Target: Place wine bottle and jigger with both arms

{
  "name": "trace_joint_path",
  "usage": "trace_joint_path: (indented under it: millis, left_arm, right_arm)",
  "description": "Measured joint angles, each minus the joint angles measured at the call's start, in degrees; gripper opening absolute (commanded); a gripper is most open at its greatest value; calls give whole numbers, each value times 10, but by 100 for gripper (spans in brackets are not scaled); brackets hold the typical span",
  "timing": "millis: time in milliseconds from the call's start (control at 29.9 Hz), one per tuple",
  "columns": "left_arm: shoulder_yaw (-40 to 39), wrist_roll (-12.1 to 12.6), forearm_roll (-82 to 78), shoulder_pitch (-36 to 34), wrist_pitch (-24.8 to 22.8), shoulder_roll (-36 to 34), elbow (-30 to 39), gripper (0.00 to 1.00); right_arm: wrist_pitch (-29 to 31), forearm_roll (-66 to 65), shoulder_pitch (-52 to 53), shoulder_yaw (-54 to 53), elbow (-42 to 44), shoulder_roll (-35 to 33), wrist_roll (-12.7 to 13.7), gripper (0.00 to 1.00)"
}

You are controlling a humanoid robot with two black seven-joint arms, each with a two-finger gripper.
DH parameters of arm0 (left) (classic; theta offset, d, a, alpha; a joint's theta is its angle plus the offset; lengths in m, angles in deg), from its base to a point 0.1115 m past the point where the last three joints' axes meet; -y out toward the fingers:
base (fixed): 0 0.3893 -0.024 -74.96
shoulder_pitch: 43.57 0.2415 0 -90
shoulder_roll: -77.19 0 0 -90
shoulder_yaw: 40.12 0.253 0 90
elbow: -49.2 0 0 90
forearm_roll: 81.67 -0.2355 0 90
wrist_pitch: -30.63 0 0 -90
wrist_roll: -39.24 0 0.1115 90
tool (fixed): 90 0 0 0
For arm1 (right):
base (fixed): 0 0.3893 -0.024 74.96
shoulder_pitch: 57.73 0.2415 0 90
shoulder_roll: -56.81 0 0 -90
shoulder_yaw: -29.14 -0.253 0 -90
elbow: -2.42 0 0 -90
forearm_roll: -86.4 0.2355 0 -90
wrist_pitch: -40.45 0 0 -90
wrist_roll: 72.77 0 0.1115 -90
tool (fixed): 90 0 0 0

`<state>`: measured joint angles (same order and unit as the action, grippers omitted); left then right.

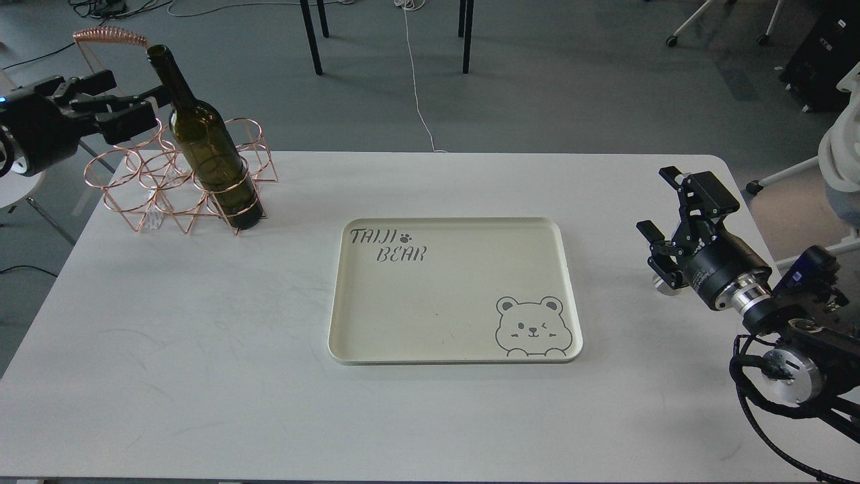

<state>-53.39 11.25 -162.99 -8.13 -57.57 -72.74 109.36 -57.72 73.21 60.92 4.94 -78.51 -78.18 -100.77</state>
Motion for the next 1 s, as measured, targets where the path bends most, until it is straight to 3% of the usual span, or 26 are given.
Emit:
trace_joint_path:
  millis: [200,367,535,702,869,1002]
  left_arm:
    - [0,0,212,38,-58,-77,188,98]
    - [0,0,466,54,-74,-59,267,98]
    - [-6,0,597,90,-72,7,265,98]
    - [-37,0,620,161,-75,76,237,98]
    - [-156,0,624,269,-95,162,173,98]
    - [-244,0,656,327,-162,198,130,98]
  right_arm:
    - [0,-1,0,-3,1,1,0,99]
    - [0,-1,-1,-7,2,7,0,99]
    - [0,1,0,-7,3,26,0,99]
    - [0,1,0,-8,3,44,0,99]
    - [0,1,0,-15,3,51,0,99]
    - [-1,1,0,-16,3,51,0,99]
